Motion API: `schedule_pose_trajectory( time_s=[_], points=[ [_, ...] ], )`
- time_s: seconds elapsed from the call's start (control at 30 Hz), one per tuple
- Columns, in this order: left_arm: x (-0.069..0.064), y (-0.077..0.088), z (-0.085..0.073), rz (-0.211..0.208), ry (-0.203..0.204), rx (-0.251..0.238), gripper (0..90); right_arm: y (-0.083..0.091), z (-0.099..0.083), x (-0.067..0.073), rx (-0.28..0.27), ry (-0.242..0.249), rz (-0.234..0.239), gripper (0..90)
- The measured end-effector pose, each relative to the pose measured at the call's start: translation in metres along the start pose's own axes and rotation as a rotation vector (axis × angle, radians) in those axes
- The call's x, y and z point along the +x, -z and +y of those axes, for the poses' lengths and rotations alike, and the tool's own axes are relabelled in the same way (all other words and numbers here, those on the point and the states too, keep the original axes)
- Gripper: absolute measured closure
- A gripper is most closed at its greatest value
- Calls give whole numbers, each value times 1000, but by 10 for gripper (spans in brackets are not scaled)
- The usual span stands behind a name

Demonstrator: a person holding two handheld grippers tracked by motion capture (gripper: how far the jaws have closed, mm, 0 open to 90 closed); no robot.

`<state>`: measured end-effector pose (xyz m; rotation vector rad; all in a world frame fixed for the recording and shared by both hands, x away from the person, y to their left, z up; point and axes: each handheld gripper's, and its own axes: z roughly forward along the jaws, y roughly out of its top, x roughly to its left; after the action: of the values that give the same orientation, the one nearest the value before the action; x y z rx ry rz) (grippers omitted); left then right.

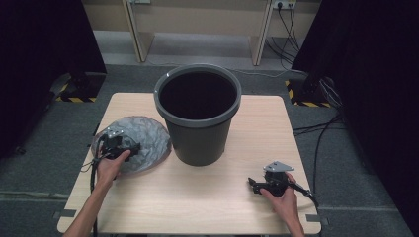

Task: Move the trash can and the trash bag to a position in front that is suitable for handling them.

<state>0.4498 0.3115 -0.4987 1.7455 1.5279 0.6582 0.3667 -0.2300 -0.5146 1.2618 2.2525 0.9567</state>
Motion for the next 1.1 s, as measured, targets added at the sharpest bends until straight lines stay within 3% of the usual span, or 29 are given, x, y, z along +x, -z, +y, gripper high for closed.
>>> schedule_pose_trajectory(
  time_s=[0.07, 0.4, 0.67, 0.87, 0.97, 1.0, 1.03, 1.1],
  points=[
    [4, -7, 6, 4, 26, 13, 180, 0, 0, 0, 1, 1, -2, 172],
    [9, -20, 30, 41, 50, 8, 193, -1, 1, 0, 3, 1, 4, 172],
    [10, -29, 30, 32, 71, 5, 188, -1, 1, 1, 4, 1, 5, 172],
    [8, -22, 31, 14, 56, 17, 175, -1, 1, 1, 1, 6, 5, 171],
    [4, -9, 35, 5, 58, 6, 149, -2, 2, 1, 0, 9, 8, 171],
    [2, -4, 36, 9, 40, 10, 150, -2, 2, 1, 0, 13, 9, 171],
    [-2, 5, 37, -15, 20, 22, 150, -1, 1, 2, 0, 12, 10, 171],
    [-4, 10, 35, -29, 28, 20, 150, -1, 1, 1, 1, 14, 13, 171]
  ],
)
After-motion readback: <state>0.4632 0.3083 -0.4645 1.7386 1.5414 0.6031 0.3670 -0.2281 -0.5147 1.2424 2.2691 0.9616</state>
